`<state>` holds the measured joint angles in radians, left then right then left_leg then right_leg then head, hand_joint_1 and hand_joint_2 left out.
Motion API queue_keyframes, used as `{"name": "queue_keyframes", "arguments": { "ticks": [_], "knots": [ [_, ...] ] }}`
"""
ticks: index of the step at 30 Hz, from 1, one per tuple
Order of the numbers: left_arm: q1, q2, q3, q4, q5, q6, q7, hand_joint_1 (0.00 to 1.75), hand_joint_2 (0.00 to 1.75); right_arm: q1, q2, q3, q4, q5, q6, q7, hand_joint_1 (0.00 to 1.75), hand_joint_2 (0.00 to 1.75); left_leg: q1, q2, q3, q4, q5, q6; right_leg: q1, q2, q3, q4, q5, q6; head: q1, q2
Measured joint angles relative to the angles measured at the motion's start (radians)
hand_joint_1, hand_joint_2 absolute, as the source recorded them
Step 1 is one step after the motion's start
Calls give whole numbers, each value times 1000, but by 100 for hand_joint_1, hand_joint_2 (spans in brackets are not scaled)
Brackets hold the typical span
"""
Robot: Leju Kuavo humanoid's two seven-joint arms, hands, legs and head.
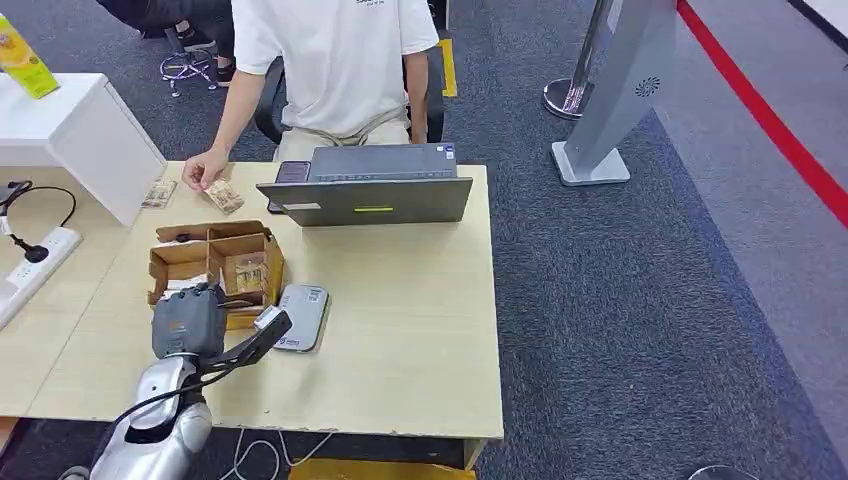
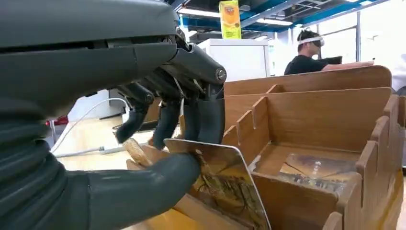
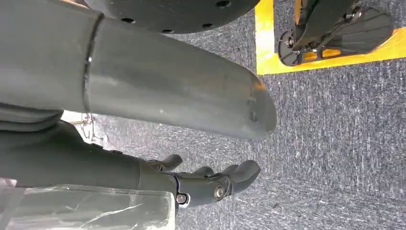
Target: Pass the card to the sensor for recognition and then transmit it.
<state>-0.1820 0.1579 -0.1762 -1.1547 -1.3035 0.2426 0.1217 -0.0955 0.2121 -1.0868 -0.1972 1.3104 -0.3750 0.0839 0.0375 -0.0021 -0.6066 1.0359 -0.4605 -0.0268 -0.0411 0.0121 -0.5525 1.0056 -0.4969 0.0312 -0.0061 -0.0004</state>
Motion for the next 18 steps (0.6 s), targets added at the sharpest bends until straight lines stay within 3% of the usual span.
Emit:
{"name": "queue_keyframes", "arguments": {
  "ticks": [12, 14, 18],
  "knots": [
    [10, -3, 14, -9, 17, -8, -21, 175, 175, 0, -1, 6, 0, -4, -1, -2, 0, 0, 0, 0, 0, 0, 0, 0, 0, 0, 0, 0, 0, 0, 0, 0],
    [29, -5, 14, -50, 17, -10, -37, 175, 175, 1, -1, 6, 0, -16, -2, -1, 0, 0, 0, 0, 0, 0, 0, 0, 0, 0, 0, 0, 0, 0, 0, 0],
    [84, 2, -10, -260, 43, -23, -62, 175, 175, 3, -2, 3, 0, -44, -7, 0, 0, 0, 0, 0, -1, 0, 0, 0, 0, 1, -1, 0, 0, 0, 0, 0]
  ]
}}
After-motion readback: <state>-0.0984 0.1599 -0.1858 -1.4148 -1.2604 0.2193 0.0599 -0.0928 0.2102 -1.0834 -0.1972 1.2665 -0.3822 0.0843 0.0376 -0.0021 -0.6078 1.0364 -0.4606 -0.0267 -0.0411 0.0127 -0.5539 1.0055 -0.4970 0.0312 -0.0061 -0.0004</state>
